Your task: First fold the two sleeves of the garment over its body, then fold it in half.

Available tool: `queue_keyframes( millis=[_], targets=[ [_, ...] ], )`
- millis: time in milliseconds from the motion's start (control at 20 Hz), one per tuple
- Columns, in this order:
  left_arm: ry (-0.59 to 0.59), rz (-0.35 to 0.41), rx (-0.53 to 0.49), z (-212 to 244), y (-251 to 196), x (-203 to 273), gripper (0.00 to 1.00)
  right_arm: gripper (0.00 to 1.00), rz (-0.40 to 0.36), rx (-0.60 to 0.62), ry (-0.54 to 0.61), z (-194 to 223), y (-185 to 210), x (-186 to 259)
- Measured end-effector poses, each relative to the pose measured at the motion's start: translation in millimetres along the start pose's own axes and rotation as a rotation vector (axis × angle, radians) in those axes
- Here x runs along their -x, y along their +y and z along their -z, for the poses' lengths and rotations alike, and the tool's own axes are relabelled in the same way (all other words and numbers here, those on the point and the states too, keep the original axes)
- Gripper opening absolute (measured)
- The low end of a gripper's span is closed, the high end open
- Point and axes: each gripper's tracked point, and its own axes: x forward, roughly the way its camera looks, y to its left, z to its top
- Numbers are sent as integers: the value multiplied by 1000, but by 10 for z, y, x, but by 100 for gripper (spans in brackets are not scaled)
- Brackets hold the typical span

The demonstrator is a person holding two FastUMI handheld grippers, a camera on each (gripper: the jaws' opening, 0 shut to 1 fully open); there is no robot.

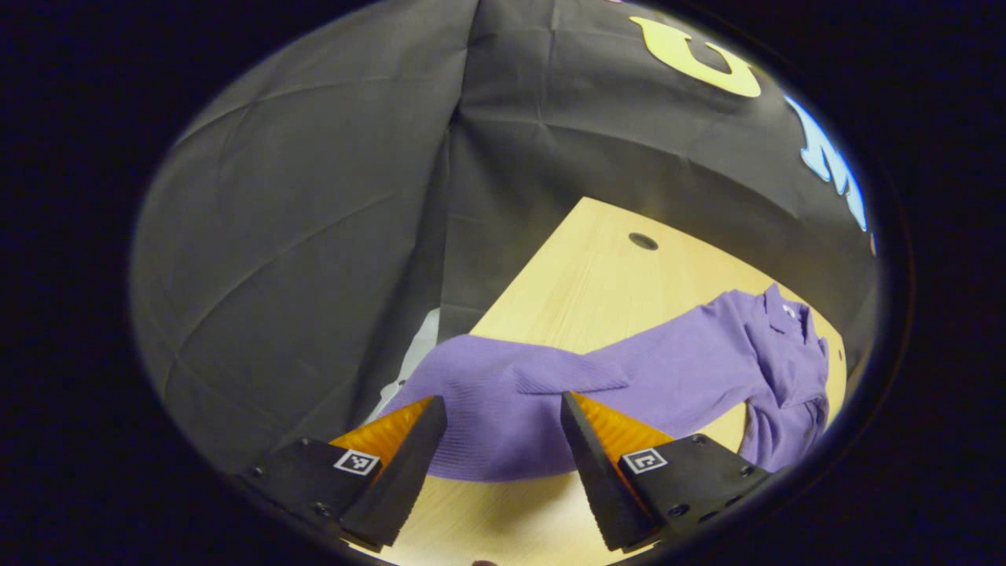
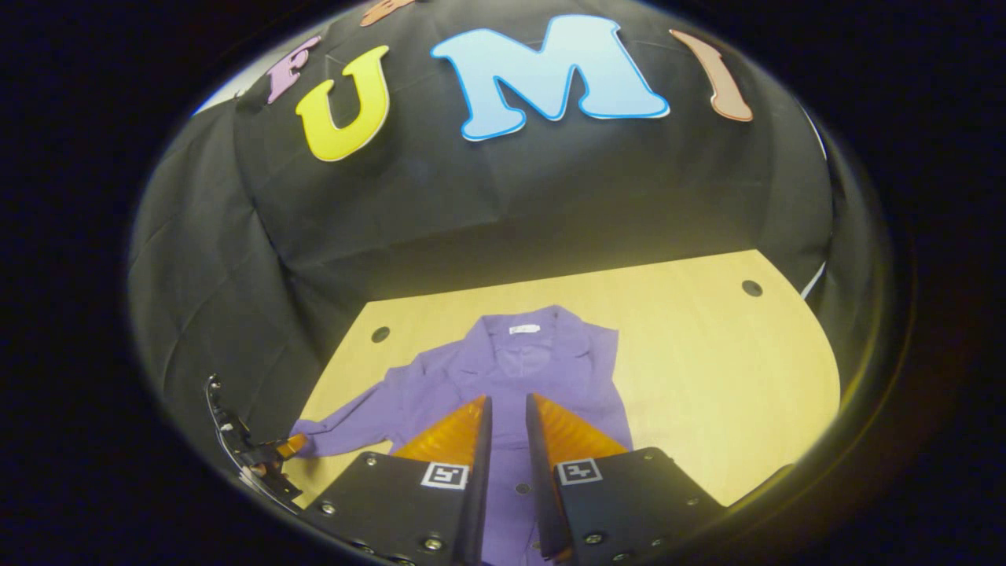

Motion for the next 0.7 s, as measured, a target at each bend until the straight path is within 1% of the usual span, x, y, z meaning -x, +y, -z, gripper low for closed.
queue_keyframes(
  millis=[100, 150, 200, 250, 300, 400, 450, 500, 550, 700],
  targets=[
    [16, -7, -10, 65, 12, 1, 94, 27, 1, -4, 4, 28, -20, 12],
    [21, -10, -27, 75, 18, 3, 97, 27, 1, -4, 6, 41, -33, 23],
    [34, -15, -58, 101, 44, 17, 94, 27, 2, -5, 8, 51, -37, 20],
    [53, -25, -107, 128, 57, 17, 94, 27, 0, -9, 10, 61, -39, 26],
    [57, -23, -142, 134, 43, 26, 96, 27, -2, -15, 10, 70, -44, 25],
    [66, -17, -139, 95, 23, 23, 88, 27, -3, -28, 11, 82, -64, 35],
    [68, -21, -129, 108, 6, 25, 89, 27, -3, -33, 12, 90, -81, 43],
    [69, -24, -130, 116, 14, 23, 93, 27, -1, -35, 13, 108, -97, 50],
    [71, -23, -131, 108, 13, 27, 89, 27, 1, -37, 15, 117, -114, 63],
    [74, -12, -138, 134, -39, 17, 84, 27, 4, -49, 14, 124, -158, 86]
  ],
)
